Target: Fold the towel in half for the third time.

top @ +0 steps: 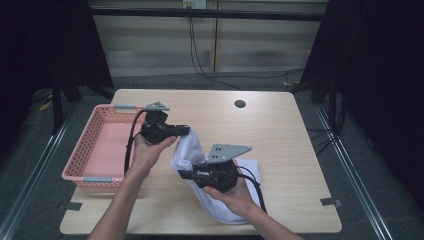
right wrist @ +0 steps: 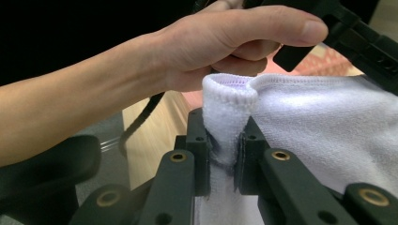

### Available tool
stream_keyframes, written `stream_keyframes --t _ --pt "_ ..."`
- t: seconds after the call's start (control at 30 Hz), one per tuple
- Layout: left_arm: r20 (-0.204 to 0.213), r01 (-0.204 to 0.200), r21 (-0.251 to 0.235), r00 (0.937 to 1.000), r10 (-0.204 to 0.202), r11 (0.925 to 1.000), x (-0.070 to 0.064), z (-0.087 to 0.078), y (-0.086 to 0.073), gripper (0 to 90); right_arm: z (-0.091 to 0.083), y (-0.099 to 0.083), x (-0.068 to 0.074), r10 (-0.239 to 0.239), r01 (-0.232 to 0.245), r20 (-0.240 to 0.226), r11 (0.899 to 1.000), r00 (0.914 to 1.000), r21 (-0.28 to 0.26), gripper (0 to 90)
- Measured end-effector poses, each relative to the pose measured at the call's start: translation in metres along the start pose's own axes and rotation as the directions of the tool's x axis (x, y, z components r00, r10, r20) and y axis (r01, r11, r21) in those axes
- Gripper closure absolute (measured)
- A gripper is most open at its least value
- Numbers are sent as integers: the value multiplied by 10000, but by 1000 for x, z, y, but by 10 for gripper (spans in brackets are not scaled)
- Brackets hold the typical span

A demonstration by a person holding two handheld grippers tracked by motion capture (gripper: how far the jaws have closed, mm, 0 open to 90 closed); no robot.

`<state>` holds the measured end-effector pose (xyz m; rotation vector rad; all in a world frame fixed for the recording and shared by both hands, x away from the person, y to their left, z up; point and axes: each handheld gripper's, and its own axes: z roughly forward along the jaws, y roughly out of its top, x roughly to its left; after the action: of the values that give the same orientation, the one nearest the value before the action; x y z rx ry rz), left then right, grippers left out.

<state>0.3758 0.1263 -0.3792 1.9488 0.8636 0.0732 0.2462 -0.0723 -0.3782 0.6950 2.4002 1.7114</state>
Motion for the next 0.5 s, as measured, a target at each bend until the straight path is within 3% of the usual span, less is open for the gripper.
stream_keyframes --t 0.13,0.2,0.23,0.3,0.4,0.43,0.5 --pt "368 -70 198 9993 62 9998 -15 32 -2 840 -25 -23 -7 404 -398 504 9991 9979 -129 795" --pt "589 -35 192 9983 23 9998 -21 45 1 837 -43 -32 -10 585 -569 864 9982 9945 -209 795" --pt "589 -35 192 9983 23 9998 -21 45 1 834 -43 -32 -10 585 -569 864 9982 9945 -209 795" --pt "893 -106 283 9960 80 9995 -32 65 1 830 -69 -54 -11 851 -837 1624 9964 9831 -153 793" --pt "1262 -179 387 9919 129 9991 -49 91 0 830 -86 -75 -13 1140 -1159 1952 9933 9741 -17 792" --pt "1262 -179 387 9919 129 9991 -49 91 0 830 -86 -75 -13 1140 -1159 1952 9933 9741 -17 792" --pt "1412 -356 854 9897 233 9957 -62 115 -2 830 -101 -95 -14 1387 -1481 2321 9887 9628 234 789"
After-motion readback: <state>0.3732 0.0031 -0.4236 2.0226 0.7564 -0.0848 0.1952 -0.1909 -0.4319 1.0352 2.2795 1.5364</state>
